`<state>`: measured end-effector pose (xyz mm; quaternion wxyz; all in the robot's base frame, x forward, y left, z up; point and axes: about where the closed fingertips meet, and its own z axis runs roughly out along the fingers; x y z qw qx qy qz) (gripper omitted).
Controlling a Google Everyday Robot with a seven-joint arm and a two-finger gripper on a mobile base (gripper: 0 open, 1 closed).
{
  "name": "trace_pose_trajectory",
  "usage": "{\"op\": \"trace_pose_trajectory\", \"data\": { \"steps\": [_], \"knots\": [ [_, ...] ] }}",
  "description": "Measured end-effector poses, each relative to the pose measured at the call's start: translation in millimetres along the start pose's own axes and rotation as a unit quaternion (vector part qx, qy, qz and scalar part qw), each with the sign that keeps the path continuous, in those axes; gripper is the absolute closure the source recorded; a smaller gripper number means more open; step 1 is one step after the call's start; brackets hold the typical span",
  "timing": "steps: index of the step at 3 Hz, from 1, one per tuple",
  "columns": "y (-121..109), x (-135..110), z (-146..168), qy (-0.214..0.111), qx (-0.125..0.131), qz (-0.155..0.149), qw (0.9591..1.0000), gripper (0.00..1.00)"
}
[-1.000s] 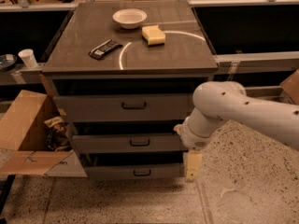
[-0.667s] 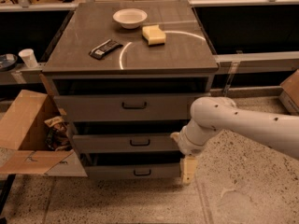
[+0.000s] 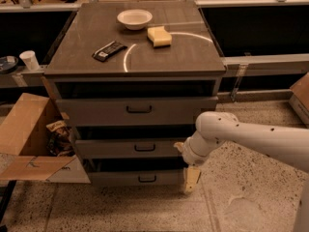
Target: Open middle drawer
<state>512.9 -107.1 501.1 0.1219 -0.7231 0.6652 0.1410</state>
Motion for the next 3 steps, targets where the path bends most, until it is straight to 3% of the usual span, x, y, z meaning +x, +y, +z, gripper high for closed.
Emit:
{"op": "trace_pose_trajectory", "data": {
  "steps": [1, 2, 3],
  "knots": [
    [-25, 9, 6, 0.020, 0.046, -0.020, 0.9985, 0.00],
    [-59, 21, 16, 0.035, 0.076, -0.035, 0.9959, 0.00],
    [-92, 32, 30, 0.043, 0.084, -0.033, 0.9950, 0.00]
  ]
}}
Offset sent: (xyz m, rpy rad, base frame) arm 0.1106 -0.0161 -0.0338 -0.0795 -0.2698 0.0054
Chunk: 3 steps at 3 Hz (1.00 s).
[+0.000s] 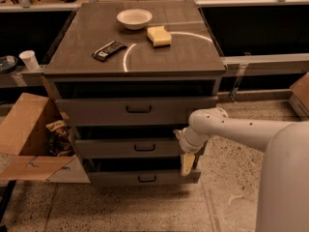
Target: Open middle drawer
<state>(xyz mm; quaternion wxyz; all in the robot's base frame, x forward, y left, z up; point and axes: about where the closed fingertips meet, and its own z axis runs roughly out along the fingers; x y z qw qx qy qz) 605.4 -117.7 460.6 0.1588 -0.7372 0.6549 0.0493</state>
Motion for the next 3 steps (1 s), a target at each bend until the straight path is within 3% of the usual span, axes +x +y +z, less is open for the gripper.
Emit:
{"op": "trace_pose_trajectory", "data": {
  "steps": [2, 3],
  "knots": [
    [-35, 13, 40, -0.003, -0.008, 0.010, 0.9999, 0.00],
    [-36, 15, 61, -0.009, -0.022, 0.015, 0.9996, 0.19]
  ]
}}
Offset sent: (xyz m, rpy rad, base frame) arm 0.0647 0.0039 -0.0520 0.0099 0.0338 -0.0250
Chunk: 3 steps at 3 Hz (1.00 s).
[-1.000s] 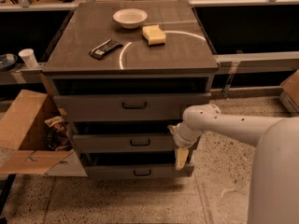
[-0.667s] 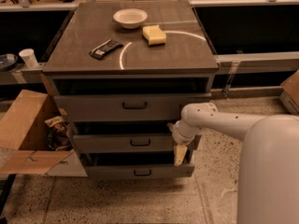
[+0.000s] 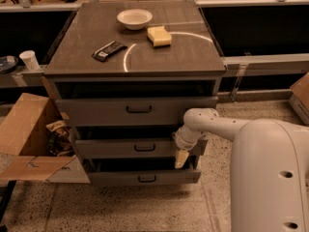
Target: Open middle drawer
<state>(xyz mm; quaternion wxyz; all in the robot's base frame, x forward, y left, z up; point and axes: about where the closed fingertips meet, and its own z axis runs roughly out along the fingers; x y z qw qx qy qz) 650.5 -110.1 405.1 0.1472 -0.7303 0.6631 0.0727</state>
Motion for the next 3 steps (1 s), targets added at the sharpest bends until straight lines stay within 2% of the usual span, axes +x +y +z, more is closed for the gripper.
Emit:
{"op": "trace_pose_trajectory", "data": {
  "steps": [1, 3],
  "knots": [
    [6.0, 3.6, 6.4, -0.002, -0.007, 0.003, 1.0000, 0.42],
    [5.8, 2.0, 0.1, -0.003, -0.006, 0.003, 1.0000, 0.89]
  ]
}}
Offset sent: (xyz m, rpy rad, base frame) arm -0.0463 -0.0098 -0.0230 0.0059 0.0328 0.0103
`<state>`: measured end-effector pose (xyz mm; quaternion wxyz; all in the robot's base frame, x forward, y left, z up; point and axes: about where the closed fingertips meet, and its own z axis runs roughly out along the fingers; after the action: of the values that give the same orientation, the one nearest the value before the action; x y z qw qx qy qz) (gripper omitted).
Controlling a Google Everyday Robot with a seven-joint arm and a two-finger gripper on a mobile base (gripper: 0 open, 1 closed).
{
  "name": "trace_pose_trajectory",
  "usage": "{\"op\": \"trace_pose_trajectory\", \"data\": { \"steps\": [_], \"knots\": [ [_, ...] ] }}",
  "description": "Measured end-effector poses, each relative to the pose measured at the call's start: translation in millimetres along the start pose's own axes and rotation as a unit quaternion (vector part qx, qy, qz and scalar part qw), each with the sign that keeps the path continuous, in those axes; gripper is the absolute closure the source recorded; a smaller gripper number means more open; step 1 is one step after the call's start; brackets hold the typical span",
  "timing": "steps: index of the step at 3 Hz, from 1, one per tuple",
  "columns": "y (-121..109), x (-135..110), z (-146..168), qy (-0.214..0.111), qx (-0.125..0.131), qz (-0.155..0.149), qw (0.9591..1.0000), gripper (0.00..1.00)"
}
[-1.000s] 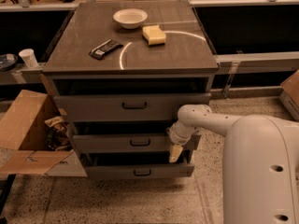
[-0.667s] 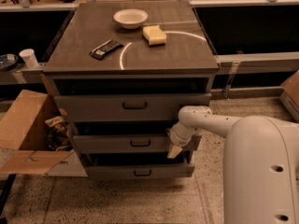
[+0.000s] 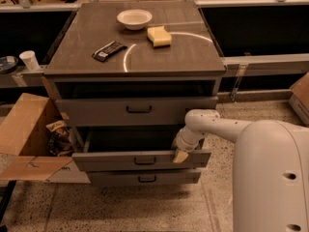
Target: Open middle drawer
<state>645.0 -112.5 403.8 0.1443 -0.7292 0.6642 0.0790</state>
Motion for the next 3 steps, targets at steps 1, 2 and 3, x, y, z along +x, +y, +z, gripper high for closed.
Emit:
{"op": "trace_pose_trajectory", "data": {
  "steps": [1, 2, 3],
  "knots": [
    [1.6, -0.3, -0.3, 0.000, 0.000, 0.000, 1.0000, 1.00],
    [1.6, -0.3, -0.3, 0.000, 0.000, 0.000, 1.0000, 0.81],
    [1.6, -0.3, -0.3, 0.000, 0.000, 0.000, 1.0000, 0.58]
  ]
}}
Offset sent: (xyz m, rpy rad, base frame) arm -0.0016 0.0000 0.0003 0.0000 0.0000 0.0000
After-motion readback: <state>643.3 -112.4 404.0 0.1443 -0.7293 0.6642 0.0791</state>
